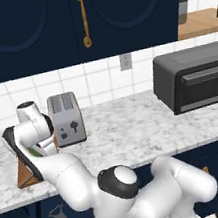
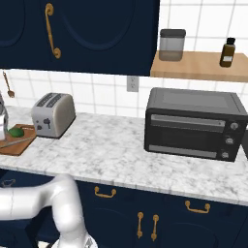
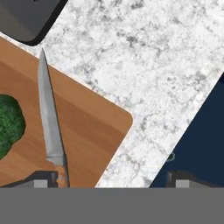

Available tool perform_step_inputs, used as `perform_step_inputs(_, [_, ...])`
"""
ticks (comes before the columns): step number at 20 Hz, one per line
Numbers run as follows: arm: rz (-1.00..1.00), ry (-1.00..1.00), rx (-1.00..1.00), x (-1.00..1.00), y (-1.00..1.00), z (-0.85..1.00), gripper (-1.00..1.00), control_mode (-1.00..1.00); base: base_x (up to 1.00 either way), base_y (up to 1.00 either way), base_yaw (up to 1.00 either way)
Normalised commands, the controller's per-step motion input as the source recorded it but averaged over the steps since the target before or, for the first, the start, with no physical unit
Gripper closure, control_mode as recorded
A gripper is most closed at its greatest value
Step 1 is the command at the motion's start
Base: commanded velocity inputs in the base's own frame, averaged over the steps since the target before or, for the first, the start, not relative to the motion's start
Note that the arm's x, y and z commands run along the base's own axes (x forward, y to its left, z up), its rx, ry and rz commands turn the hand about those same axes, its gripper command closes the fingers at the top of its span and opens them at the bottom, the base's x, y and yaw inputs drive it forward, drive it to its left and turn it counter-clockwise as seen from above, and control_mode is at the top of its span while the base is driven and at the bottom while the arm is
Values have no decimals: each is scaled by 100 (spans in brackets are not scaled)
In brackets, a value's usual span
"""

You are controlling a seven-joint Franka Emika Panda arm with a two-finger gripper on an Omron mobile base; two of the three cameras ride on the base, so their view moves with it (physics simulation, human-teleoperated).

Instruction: Place the appropriate cutting tool for cutting the broccoli skin on the cutting board.

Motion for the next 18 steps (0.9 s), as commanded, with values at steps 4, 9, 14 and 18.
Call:
perform_step_inputs(4, [0, -3, 25, -86, -100, 4, -100, -100, 0, 0, 0])
perform_step_inputs(9, [-1, -2, 32, -86, -100, 0, -100, -100, 0, 0, 0])
perform_step_inputs(14, [0, -1, 31, -48, -100, 3, -100, -100, 0, 0, 0])
perform_step_inputs(18, [0, -8, 27, -35, -100, 32, -100, -100, 0, 0, 0])
